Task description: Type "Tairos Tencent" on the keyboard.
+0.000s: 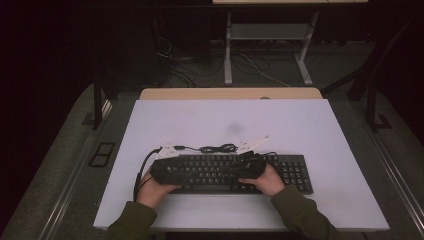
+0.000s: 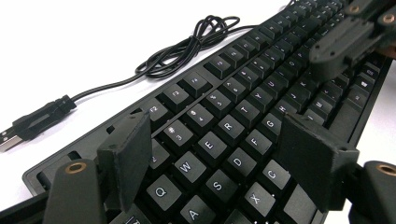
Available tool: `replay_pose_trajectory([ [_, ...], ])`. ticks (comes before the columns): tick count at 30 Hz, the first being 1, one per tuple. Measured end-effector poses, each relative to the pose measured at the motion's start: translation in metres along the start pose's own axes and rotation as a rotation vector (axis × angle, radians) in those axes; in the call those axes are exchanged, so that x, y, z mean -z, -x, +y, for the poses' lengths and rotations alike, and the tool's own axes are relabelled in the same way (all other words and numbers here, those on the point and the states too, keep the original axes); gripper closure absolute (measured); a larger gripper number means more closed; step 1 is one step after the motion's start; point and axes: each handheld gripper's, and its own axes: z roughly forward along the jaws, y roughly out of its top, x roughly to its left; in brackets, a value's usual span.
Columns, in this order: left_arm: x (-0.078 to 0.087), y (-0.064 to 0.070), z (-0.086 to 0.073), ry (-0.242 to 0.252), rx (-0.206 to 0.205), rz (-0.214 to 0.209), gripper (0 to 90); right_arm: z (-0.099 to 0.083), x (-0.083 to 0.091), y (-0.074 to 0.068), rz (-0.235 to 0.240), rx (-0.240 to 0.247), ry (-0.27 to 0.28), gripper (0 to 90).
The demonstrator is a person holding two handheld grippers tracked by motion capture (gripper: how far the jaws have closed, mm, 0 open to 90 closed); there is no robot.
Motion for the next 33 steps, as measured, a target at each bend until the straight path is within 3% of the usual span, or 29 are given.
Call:
replay_pose_trajectory([
  [14,0.000,0.000,0.000,0.002,-0.003,0.002,24.7,-0.001,-0.014,-0.013,0.014,0.026,-0.061,89.4],
  [33,0.002,-0.001,0.000,0.008,-0.005,0.007,24.5,-0.002,-0.019,-0.014,0.007,0.031,-0.098,89.5],
])
